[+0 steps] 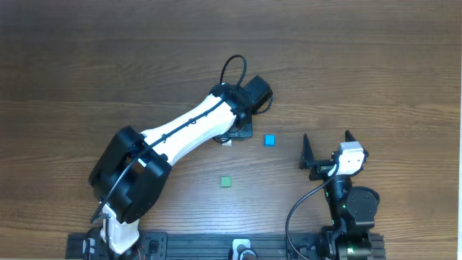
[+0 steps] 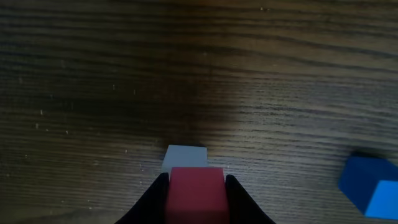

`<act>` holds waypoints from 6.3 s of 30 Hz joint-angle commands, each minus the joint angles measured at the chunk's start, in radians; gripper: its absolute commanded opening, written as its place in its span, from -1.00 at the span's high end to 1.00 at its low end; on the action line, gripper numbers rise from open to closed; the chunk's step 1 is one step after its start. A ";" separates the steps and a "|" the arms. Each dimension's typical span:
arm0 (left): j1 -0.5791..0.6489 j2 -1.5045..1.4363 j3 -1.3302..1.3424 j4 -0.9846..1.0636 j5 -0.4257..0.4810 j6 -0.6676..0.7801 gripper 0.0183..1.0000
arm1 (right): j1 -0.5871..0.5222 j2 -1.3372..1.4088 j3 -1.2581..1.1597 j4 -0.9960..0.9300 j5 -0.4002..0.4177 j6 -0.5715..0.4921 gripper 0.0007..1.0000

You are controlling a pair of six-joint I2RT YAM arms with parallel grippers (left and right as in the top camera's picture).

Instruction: Stack Cubes

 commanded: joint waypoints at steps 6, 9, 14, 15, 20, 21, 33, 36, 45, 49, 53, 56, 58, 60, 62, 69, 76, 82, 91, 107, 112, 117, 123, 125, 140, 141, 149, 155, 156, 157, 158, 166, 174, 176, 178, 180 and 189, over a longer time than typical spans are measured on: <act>0.007 0.012 -0.011 0.002 0.003 0.012 0.95 | 0.005 -0.007 -0.008 0.000 -0.007 -0.008 -0.98; 0.007 0.001 -0.012 0.002 0.003 0.012 0.96 | 0.005 -0.007 -0.008 0.000 -0.007 -0.008 -0.98; 0.010 -0.012 -0.032 0.010 0.002 0.012 0.96 | 0.005 -0.007 -0.008 0.000 -0.007 -0.008 -0.99; 0.010 -0.017 -0.042 0.019 0.002 0.012 0.95 | 0.005 -0.007 -0.008 0.000 -0.007 -0.008 -0.98; 0.019 -0.049 -0.064 0.036 -0.001 0.013 0.96 | 0.005 -0.007 -0.008 0.000 -0.007 -0.008 -0.99; 0.020 -0.051 -0.064 0.037 -0.001 0.016 0.95 | 0.005 -0.007 -0.008 0.000 -0.007 -0.008 -0.98; 0.019 -0.051 -0.064 0.036 0.002 0.015 0.56 | 0.005 -0.007 -0.008 0.000 -0.008 -0.008 -0.99; 0.019 -0.051 -0.064 0.036 0.003 0.014 0.42 | 0.005 -0.007 -0.008 0.000 -0.007 -0.008 -0.99; 0.019 -0.051 -0.084 0.051 0.011 0.011 -0.01 | 0.005 -0.007 -0.008 0.000 -0.007 -0.008 -0.98; 0.038 -0.051 -0.082 0.096 0.011 0.006 -0.42 | 0.005 -0.007 -0.008 0.000 -0.007 -0.008 -0.99; 0.085 -0.051 -0.031 0.113 0.011 -0.011 -0.66 | 0.005 -0.007 -0.008 0.000 -0.008 -0.008 -0.99; 0.122 -0.039 0.037 0.111 -0.001 0.014 -0.70 | 0.005 -0.007 -0.008 0.000 -0.007 -0.008 -0.99; 0.156 0.017 0.143 0.108 -0.001 0.066 -0.70 | 0.005 -0.007 -0.008 0.000 -0.007 -0.008 -0.98; 0.169 0.054 0.195 0.100 0.000 0.072 -0.70 | 0.005 -0.007 -0.008 0.000 -0.007 -0.008 -0.98; 0.187 0.122 0.266 0.097 0.023 0.103 -0.69 | 0.005 -0.007 -0.008 0.000 -0.007 -0.008 -0.99; 0.203 0.228 0.296 0.099 0.037 0.145 -0.64 | 0.005 -0.007 -0.008 0.000 -0.007 -0.008 -0.98; 0.203 0.278 0.296 0.101 0.050 0.150 -0.50 | 0.005 -0.007 -0.008 0.000 -0.007 -0.008 -0.99; 0.202 0.278 0.296 0.101 0.058 0.155 -0.14 | 0.005 -0.007 -0.008 0.000 -0.007 -0.008 -0.99; 0.195 0.278 0.296 0.101 0.060 0.169 0.24 | 0.005 -0.007 -0.008 0.000 -0.007 -0.008 -0.98; 0.194 0.253 0.296 0.073 0.060 0.165 0.73 | 0.005 -0.007 -0.008 0.000 -0.007 -0.008 -0.99; 0.172 0.105 0.296 0.010 0.032 0.138 0.82 | 0.005 -0.007 -0.008 0.000 -0.007 -0.008 -0.99; 0.082 -0.041 0.238 -0.065 -0.009 0.050 0.85 | 0.005 -0.007 -0.008 0.000 -0.007 -0.008 -0.99; 0.001 -0.150 0.025 -0.004 -0.028 -0.077 0.85 | 0.005 -0.007 -0.008 0.000 -0.008 -0.008 -0.99; -0.017 -0.163 -0.019 0.002 -0.035 -0.095 0.85 | 0.005 -0.007 -0.008 0.000 -0.008 -0.008 -0.99; -0.021 -0.163 -0.046 -0.029 -0.054 -0.124 0.85 | 0.005 -0.007 -0.008 0.000 -0.007 -0.008 -0.99; -0.021 -0.163 -0.047 -0.028 -0.061 -0.124 0.85 | 0.005 -0.007 -0.008 0.000 -0.007 -0.008 -0.99; -0.008 -0.145 -0.047 -0.022 -0.072 -0.120 0.86 | 0.005 -0.007 -0.008 0.000 -0.007 -0.008 -0.99; -0.001 -0.125 -0.047 -0.005 -0.072 -0.116 0.87 | 0.005 -0.007 -0.008 0.000 -0.008 -0.008 -0.98; -0.001 -0.123 -0.047 -0.005 -0.072 -0.116 0.87 | 0.005 -0.007 -0.008 0.000 -0.007 -0.008 -0.99; -0.001 -0.120 -0.047 -0.005 -0.072 -0.116 0.86 | 0.005 -0.007 -0.008 0.000 -0.007 -0.008 -0.99; -0.001 -0.117 -0.047 -0.005 -0.072 -0.116 0.87 | 0.005 -0.007 -0.008 0.000 -0.007 -0.008 -0.99; -0.001 -0.100 -0.047 -0.004 -0.072 -0.101 0.87 | 0.005 -0.007 -0.008 0.000 -0.008 -0.008 -0.99; -0.001 -0.100 -0.048 -0.001 -0.068 -0.066 0.86 | 0.005 -0.007 -0.008 0.000 -0.007 -0.008 -0.98; -0.001 -0.100 -0.051 0.003 -0.068 -0.066 0.86 | 0.005 -0.007 -0.008 0.000 -0.007 -0.008 -0.98; -0.001 -0.100 -0.060 0.014 -0.068 -0.063 0.87 | 0.005 -0.007 -0.008 0.000 -0.007 -0.008 -0.99; -0.001 -0.100 -0.072 0.024 -0.068 -0.063 0.87 | 0.005 -0.007 -0.008 0.000 -0.007 -0.008 -0.98; -0.001 -0.100 -0.078 0.026 -0.068 -0.063 0.86 | 0.005 -0.007 -0.008 0.000 -0.007 -0.008 -0.99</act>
